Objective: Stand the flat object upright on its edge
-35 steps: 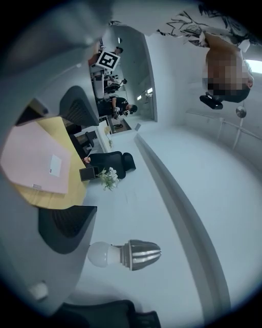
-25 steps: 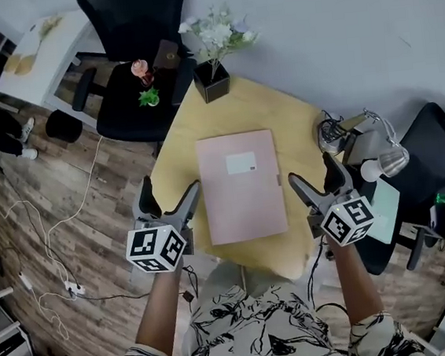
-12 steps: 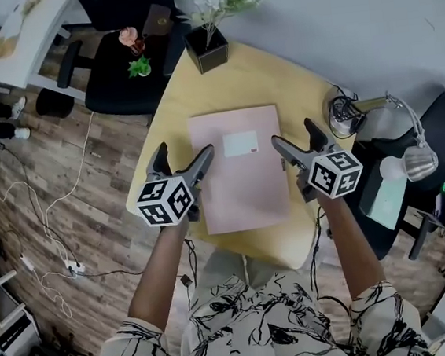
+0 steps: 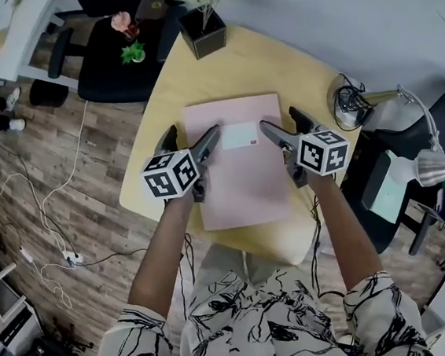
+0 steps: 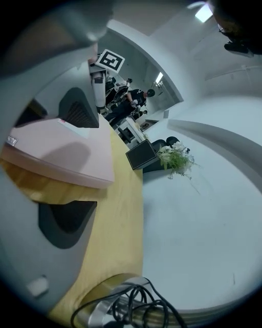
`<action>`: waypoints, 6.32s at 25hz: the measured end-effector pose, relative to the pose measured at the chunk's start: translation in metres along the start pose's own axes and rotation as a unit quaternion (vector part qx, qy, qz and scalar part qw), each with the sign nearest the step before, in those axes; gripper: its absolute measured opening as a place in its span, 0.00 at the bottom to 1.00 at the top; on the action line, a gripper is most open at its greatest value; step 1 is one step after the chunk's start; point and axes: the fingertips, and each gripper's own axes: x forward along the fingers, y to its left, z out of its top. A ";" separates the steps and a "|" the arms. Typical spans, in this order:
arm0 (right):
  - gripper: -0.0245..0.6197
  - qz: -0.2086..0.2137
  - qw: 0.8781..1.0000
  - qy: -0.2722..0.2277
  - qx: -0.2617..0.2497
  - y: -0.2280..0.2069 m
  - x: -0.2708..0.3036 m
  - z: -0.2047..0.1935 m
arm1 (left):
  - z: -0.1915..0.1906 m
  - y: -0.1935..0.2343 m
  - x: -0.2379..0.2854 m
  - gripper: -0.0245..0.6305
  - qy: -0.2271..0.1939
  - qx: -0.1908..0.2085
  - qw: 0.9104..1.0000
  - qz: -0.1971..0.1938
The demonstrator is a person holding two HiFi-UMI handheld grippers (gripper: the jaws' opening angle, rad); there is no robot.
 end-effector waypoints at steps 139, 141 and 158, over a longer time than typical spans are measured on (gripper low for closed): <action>0.47 0.001 0.932 -0.255 -0.259 0.144 -0.199 0.098 | 0.095 -0.161 -0.192 0.50 -0.242 0.279 0.926 -0.078; 0.47 0.000 0.931 -0.256 -0.259 0.144 -0.199 0.098 | 0.095 -0.161 -0.193 0.50 -0.242 0.280 0.926 -0.078; 0.47 -0.005 0.931 -0.255 -0.262 0.148 -0.205 0.094 | 0.091 -0.162 -0.200 0.50 -0.241 0.285 0.925 -0.073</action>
